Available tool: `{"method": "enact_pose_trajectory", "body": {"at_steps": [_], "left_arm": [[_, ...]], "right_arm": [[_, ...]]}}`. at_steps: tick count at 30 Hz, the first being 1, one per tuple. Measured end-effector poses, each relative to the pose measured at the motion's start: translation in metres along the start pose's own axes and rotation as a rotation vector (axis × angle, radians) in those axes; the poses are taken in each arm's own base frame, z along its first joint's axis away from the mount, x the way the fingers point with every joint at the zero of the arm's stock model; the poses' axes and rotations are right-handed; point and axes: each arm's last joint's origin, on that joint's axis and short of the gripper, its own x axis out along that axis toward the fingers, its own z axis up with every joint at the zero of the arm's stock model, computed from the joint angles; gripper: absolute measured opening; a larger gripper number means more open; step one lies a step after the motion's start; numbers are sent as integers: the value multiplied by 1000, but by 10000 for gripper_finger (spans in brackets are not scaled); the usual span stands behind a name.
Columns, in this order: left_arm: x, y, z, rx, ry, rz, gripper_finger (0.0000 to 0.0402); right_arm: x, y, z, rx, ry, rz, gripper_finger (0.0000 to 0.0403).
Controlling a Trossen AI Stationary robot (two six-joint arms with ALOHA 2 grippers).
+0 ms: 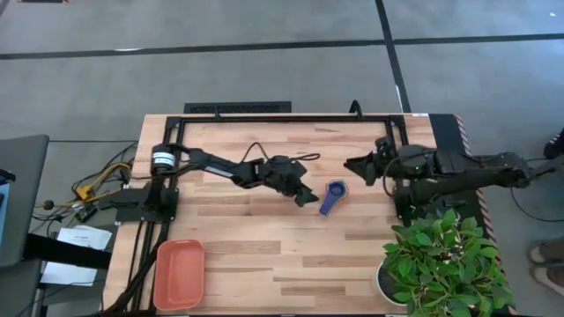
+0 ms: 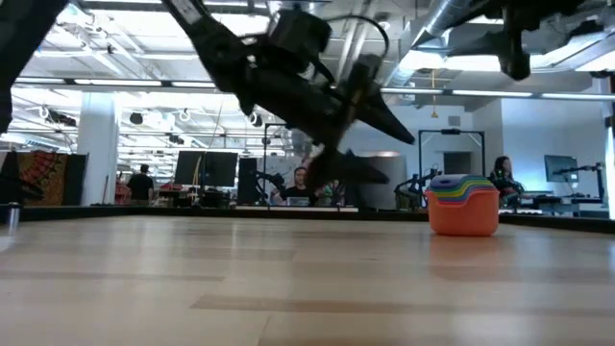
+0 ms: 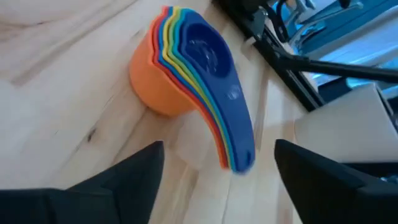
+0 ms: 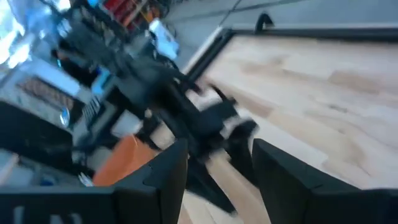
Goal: Nest measuring cups in basket
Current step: Put the stacked colored measuring cups into the orange bin
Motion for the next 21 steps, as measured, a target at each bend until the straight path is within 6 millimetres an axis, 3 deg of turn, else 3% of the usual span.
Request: {"method": "enact_pose_trajectory", "body": {"at_steps": [6,16,21], "left_arm": [[18,-1,17,-3,48,-52,329],[19,-27,34,201,195,260,332],[20,-44,36,170,172,259,332]], "right_arm": [[-4,2,7,9,6,-32,192],[-3,-5,2,-14,32,-141,179],[2,-7,3,-73,20,-181,180]]}}
